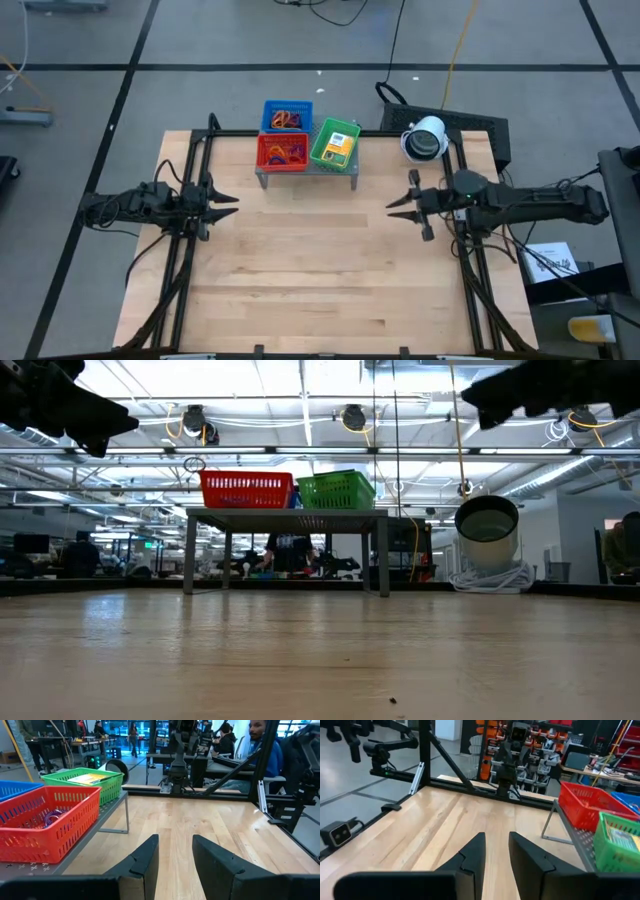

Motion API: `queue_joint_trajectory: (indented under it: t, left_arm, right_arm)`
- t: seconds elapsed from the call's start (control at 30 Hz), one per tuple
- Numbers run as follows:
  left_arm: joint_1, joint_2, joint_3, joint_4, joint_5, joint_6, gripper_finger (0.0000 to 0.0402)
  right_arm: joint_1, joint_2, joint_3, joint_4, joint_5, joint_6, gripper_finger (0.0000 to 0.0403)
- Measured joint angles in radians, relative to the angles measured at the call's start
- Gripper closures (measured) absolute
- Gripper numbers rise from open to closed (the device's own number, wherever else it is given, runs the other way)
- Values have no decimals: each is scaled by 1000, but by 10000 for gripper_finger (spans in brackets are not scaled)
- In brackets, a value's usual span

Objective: Pick & Place Office Desk Supplies
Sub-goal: Return to Home Position

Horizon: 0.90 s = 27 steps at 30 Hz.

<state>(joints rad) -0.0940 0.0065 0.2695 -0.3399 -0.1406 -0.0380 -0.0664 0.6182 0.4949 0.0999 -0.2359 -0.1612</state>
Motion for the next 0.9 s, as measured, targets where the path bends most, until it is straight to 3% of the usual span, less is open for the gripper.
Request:
queue_joint_trajectory:
  t: [0.4, 0.9]
  left_arm:
    - [0, 0, 0, 0, 0, 0, 273]
    - [0, 0, 0, 0, 0, 0, 273]
  right_arm:
    - [-1, -315, -234, -31, 0, 48, 342]
    - [-2, -560, -385, 5, 54, 122, 342]
